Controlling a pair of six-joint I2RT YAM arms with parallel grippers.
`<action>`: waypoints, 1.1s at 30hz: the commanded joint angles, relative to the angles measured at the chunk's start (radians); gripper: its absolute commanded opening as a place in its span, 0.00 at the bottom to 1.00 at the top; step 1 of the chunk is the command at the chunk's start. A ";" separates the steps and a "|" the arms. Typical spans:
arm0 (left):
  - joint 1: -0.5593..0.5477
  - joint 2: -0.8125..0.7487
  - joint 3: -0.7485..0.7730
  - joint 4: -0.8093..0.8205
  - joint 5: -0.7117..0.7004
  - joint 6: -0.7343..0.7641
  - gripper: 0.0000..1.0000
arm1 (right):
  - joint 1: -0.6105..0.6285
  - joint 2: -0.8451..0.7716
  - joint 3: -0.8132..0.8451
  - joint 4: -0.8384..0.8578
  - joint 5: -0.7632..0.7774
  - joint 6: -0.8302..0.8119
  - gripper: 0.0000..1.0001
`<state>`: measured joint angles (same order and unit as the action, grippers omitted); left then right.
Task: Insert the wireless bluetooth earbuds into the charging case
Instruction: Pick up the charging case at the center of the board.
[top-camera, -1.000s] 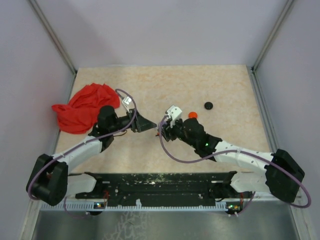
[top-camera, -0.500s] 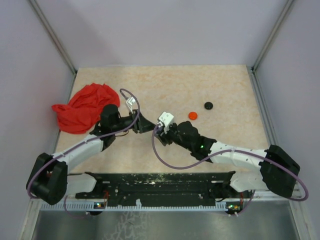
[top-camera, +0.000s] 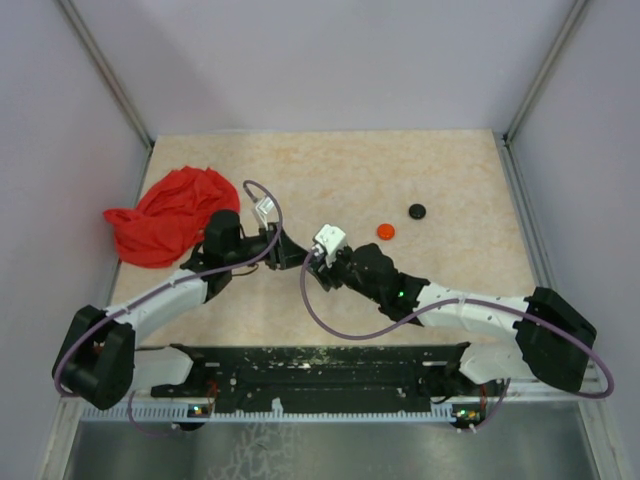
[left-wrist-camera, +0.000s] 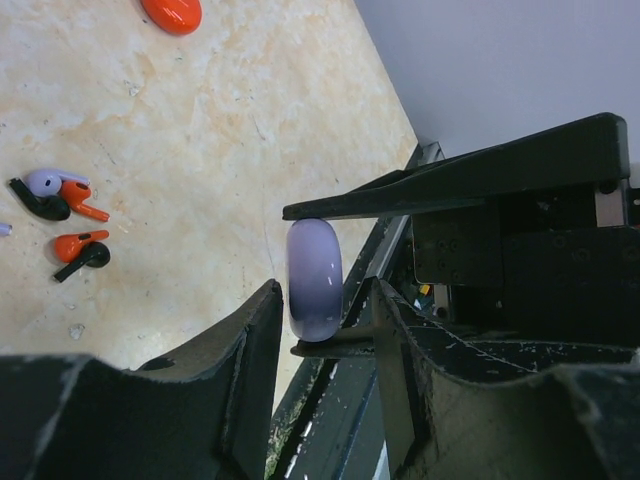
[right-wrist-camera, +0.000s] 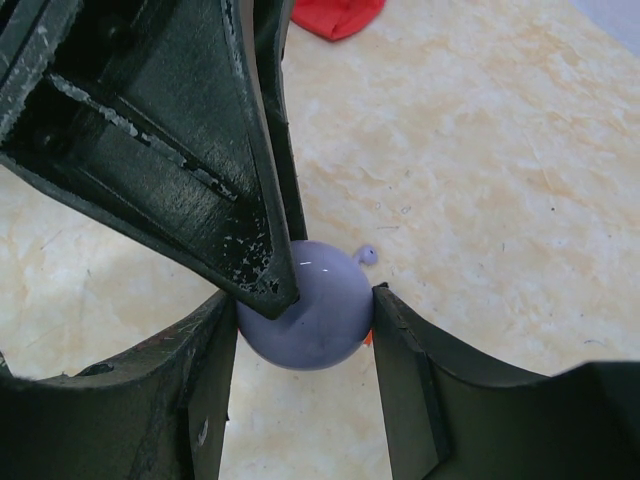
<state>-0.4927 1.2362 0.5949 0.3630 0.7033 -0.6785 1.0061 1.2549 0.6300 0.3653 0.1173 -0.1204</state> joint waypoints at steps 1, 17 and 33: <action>-0.006 0.013 0.016 -0.015 0.014 0.021 0.47 | 0.009 -0.004 0.040 0.084 0.020 0.002 0.46; -0.009 0.001 -0.008 0.035 0.054 0.011 0.30 | 0.010 0.020 0.040 0.123 0.042 0.024 0.48; -0.007 -0.109 0.059 -0.150 0.000 0.295 0.00 | -0.063 -0.099 0.059 -0.043 -0.138 0.060 0.71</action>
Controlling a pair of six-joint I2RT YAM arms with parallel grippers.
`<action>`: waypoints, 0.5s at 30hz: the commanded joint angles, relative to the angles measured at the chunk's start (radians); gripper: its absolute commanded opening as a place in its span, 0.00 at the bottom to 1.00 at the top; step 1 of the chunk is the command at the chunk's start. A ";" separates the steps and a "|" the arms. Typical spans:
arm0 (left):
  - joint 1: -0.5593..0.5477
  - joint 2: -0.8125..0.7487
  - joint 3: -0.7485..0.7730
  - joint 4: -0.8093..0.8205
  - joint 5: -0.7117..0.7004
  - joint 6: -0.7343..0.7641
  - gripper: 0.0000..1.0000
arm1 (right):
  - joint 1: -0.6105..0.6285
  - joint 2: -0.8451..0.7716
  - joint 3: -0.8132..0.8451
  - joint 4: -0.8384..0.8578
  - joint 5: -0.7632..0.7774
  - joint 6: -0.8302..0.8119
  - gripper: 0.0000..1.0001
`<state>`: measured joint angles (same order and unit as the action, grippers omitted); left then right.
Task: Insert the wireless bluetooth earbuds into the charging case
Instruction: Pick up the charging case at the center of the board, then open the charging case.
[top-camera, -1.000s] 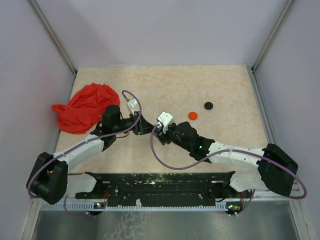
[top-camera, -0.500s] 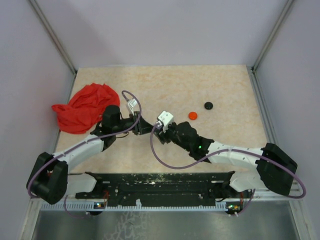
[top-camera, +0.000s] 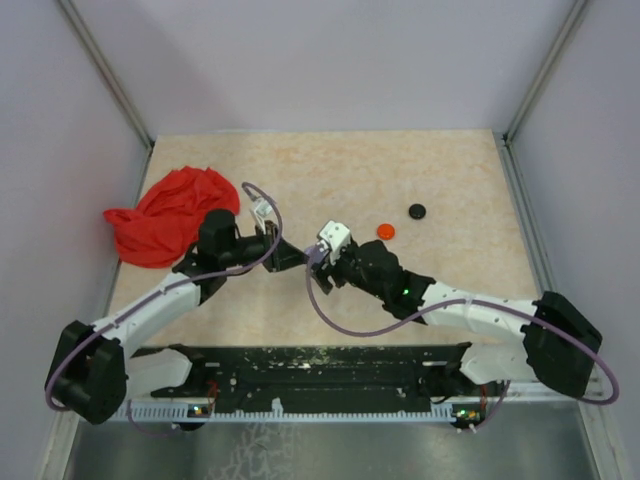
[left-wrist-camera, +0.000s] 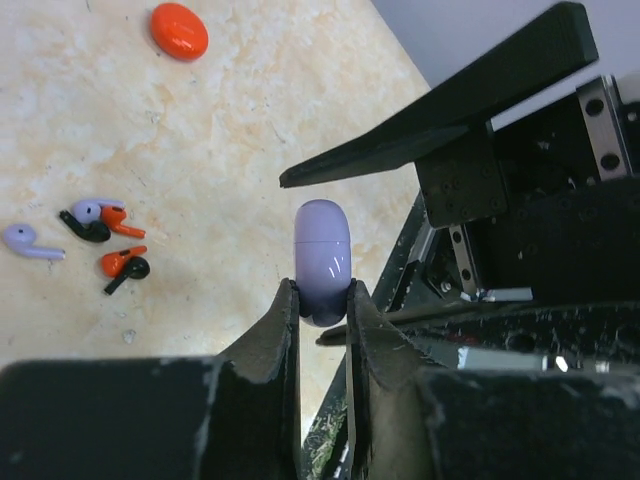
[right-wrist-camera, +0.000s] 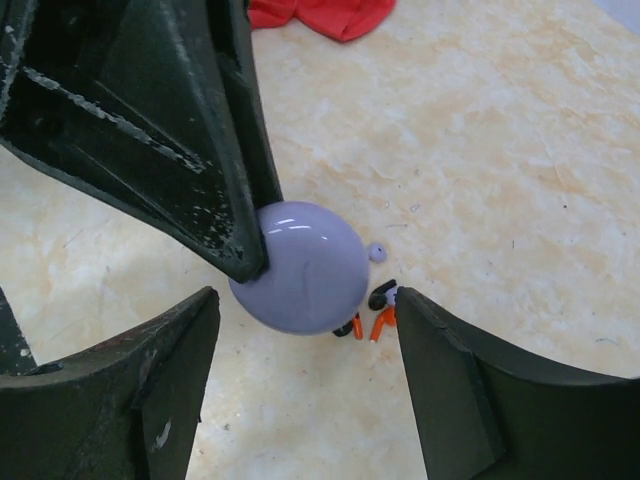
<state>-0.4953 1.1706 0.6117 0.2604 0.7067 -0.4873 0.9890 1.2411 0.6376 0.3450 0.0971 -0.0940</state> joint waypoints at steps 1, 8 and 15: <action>-0.004 -0.051 0.045 -0.053 0.002 0.118 0.00 | -0.063 -0.106 0.050 -0.031 -0.152 0.042 0.72; -0.003 -0.113 0.025 -0.043 0.012 0.180 0.00 | -0.188 -0.220 0.048 -0.071 -0.392 0.104 0.76; -0.004 -0.186 0.057 -0.093 0.049 0.275 0.00 | -0.265 -0.267 0.049 -0.041 -0.539 0.173 0.76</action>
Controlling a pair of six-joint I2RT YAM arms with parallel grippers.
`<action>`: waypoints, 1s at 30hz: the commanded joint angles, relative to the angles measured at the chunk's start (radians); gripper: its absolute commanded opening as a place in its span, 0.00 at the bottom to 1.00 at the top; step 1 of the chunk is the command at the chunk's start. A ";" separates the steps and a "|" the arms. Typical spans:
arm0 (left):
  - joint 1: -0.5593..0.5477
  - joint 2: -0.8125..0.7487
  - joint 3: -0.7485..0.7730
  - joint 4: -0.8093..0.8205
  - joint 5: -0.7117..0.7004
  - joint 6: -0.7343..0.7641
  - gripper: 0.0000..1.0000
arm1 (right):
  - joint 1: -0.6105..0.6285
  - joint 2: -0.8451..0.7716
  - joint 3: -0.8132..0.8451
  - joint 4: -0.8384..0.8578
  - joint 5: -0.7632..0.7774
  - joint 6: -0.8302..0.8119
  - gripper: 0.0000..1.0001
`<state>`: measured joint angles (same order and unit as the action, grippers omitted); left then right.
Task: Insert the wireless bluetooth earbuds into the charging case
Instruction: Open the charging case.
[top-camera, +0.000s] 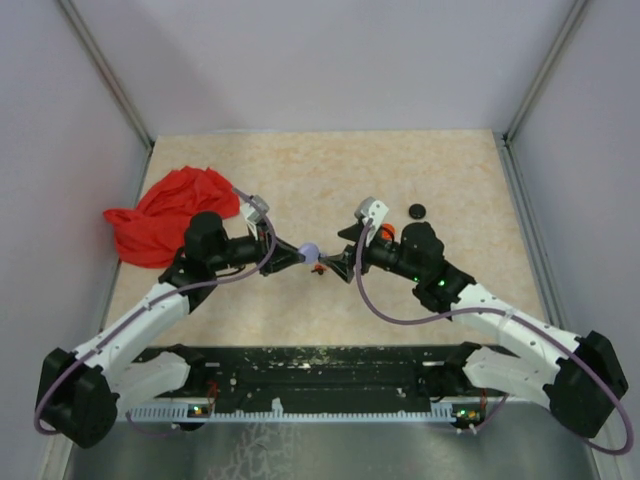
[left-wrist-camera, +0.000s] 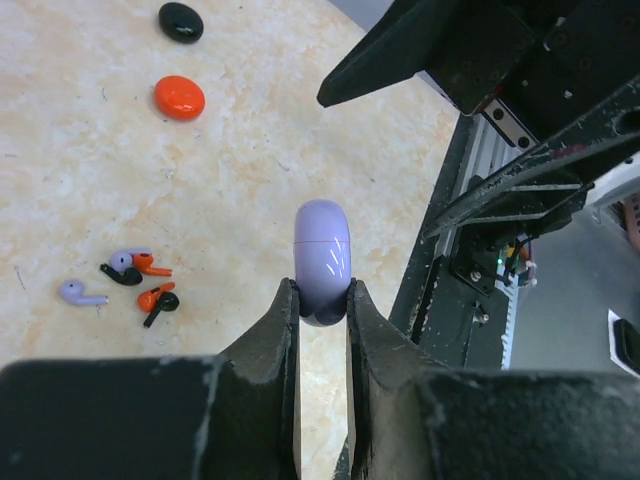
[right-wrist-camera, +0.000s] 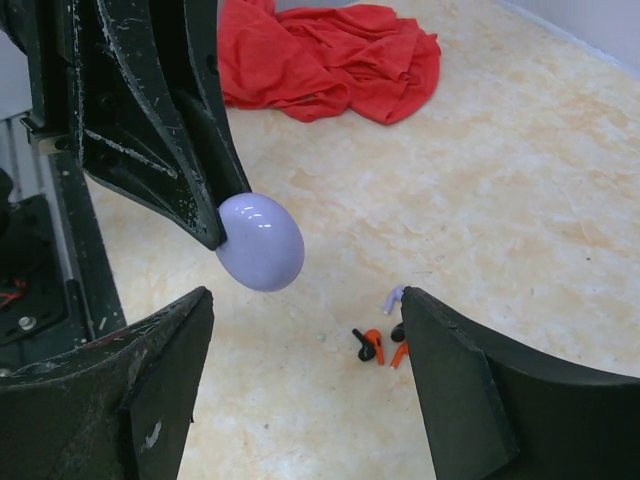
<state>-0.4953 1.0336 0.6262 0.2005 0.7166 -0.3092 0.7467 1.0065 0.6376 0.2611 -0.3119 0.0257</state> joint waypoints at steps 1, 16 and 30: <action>-0.004 -0.060 0.055 -0.056 0.042 0.124 0.00 | -0.024 -0.034 0.050 0.052 -0.142 0.059 0.76; -0.004 -0.097 0.097 -0.145 0.179 0.341 0.00 | -0.024 0.009 0.063 0.151 -0.204 0.110 0.75; -0.004 -0.099 0.070 -0.083 0.248 0.299 0.00 | -0.024 0.073 0.067 0.206 -0.238 0.132 0.70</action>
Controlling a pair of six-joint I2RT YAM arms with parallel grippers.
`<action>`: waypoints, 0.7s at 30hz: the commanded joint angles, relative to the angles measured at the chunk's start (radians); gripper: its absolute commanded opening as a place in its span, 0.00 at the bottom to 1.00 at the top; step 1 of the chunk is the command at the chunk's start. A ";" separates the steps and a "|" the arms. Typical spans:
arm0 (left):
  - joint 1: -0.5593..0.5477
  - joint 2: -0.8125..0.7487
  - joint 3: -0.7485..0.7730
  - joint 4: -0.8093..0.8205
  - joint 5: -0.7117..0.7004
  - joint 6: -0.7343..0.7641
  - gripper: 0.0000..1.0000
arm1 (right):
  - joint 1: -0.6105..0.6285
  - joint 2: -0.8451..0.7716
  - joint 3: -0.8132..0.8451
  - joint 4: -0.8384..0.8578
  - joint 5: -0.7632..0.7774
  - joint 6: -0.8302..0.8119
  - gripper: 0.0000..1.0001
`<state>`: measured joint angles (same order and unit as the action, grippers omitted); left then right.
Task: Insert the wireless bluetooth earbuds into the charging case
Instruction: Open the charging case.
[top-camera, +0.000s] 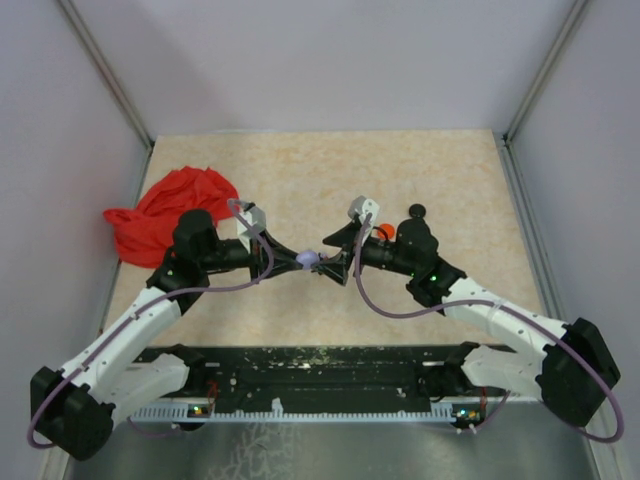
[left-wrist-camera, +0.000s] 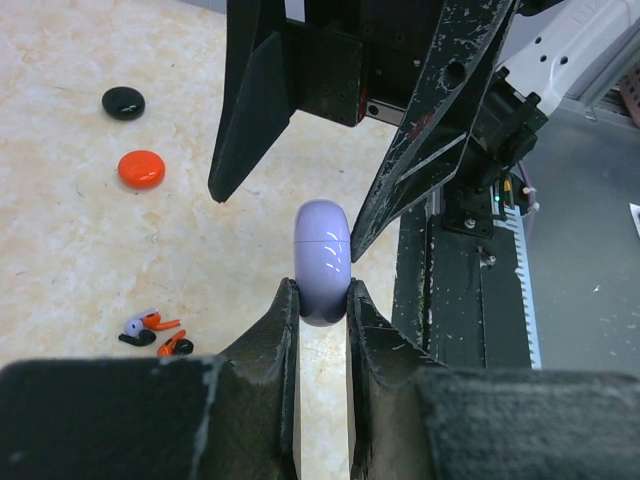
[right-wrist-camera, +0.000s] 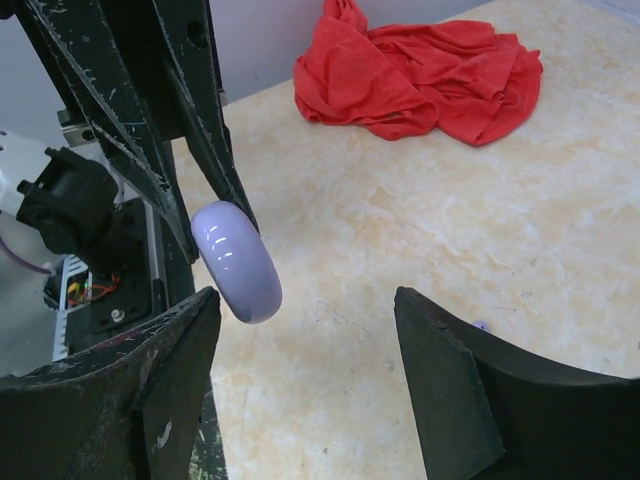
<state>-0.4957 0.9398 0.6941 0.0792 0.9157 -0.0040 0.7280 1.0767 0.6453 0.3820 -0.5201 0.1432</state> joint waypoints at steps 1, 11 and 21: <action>-0.003 -0.002 0.002 0.037 0.053 -0.008 0.00 | -0.006 0.005 0.060 0.085 -0.032 0.015 0.70; -0.003 0.002 0.009 0.007 0.089 0.011 0.00 | -0.006 -0.020 0.056 0.058 0.001 -0.003 0.65; -0.003 0.011 0.036 -0.084 0.105 0.078 0.00 | -0.006 -0.040 0.051 0.023 0.017 -0.023 0.61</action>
<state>-0.4950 0.9474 0.6952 0.0555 0.9550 0.0299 0.7292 1.0710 0.6506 0.3656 -0.5373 0.1448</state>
